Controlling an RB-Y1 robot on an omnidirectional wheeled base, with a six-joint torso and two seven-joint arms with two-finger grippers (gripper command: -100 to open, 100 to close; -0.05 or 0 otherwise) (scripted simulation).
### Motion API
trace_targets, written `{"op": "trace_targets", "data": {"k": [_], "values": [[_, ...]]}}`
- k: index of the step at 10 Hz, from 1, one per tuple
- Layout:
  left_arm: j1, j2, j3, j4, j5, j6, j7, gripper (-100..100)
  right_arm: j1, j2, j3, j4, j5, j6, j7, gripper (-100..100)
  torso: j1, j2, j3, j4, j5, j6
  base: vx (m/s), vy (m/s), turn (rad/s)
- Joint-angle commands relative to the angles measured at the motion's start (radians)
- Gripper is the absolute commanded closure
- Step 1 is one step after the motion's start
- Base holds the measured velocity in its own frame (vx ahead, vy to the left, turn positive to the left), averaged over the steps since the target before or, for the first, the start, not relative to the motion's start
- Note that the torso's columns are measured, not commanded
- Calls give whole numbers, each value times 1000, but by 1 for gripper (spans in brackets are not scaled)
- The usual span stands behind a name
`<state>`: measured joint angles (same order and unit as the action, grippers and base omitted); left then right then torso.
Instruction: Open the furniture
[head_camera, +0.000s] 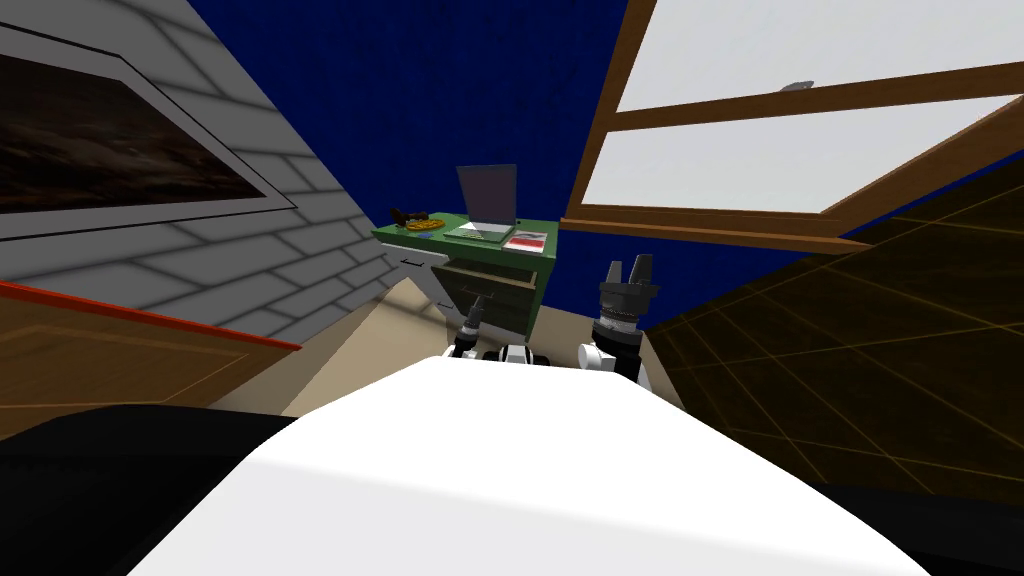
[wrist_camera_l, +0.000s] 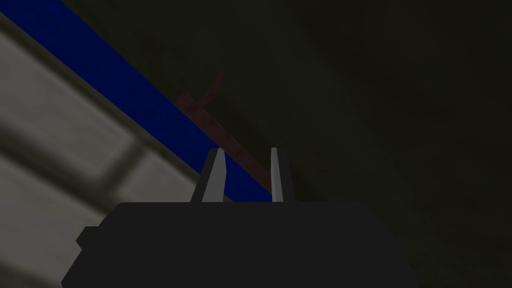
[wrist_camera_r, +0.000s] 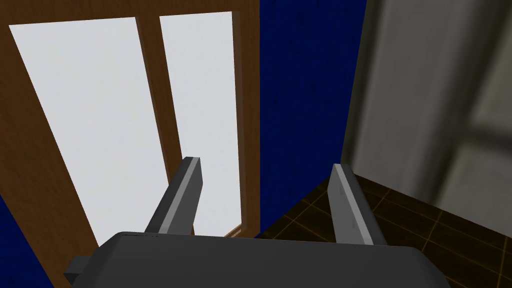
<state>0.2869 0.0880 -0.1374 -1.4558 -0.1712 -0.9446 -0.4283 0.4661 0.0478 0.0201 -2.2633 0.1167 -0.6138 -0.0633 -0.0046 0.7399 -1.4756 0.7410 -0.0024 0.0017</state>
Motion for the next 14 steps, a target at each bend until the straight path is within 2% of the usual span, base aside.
{"op": "trace_targets", "data": {"k": [1, 3, 4, 6, 7, 9, 10, 12, 13, 14], "values": [[2, -16, -42, -4, 54, -13, -68, 100, 0, 0, 0, 0, 0, 0, 0, 0, 0, 0, 0, 0, -1, -3, -35, 81, -204], [2, -16, -42, -4, 54, -13, -111, 100, 0, 0, 0, 0, 0, 0, 0, 0, 0, 3, 2, 1, 0, 0, -31, 67, -72], [8, -30, -77, -5, 102, -19, -144, 100, 0, 0, 0, 0, 0, 0, 0, 0, 0, 2, 2, 1, -1, -3, -35, 73, -154], [8, -30, -77, -5, 102, -19, -191, 100, 0, 0, 0, 0, 0, 0, 0, 0, 0, 4, 3, 2, 0, 0, -40, 63, -90], [13, -44, -112, -7, 150, -26, -223, 100, 0, 0, 0, 0, 0, 0, 0, 0, -1, 4, 2, 2, -1, -2, -48, 84, -175], [13, -44, -112, -7, 150, -26, -272, 100, 0, 0, 0, 0, 0, 0, 0, 0, -1, 6, 3, 4, -1, -1, -40, 67, -88], [19, -58, -147, -9, 198, -32, -301, 100, 0, 0, 0, 0, 0, 0, 0, 0, -1, 4, 2, 4, -2, -2, -54, 86, -212], [19, -58, -147, -9, 198, -32, -353, 100, 0, 0, 0, 0, 0, 0, 0, 0, -2, 6, 3, 4, -1, 0, -40, 64, -77], [24, -72, -182, -11, 246, -38, -383, 100, 0, 0, 0, 0, 0, 0, 0, 0, -3, 5, 2, 5, -2, -2, -50, 74, -200], [24, -72, -182, -11, 246, -38, -409, 100, 0, 0, 0, 0, 0, 0, 0, 0, -2, 6, 3, 4, -1, 1, -52, 84, -137]]}}
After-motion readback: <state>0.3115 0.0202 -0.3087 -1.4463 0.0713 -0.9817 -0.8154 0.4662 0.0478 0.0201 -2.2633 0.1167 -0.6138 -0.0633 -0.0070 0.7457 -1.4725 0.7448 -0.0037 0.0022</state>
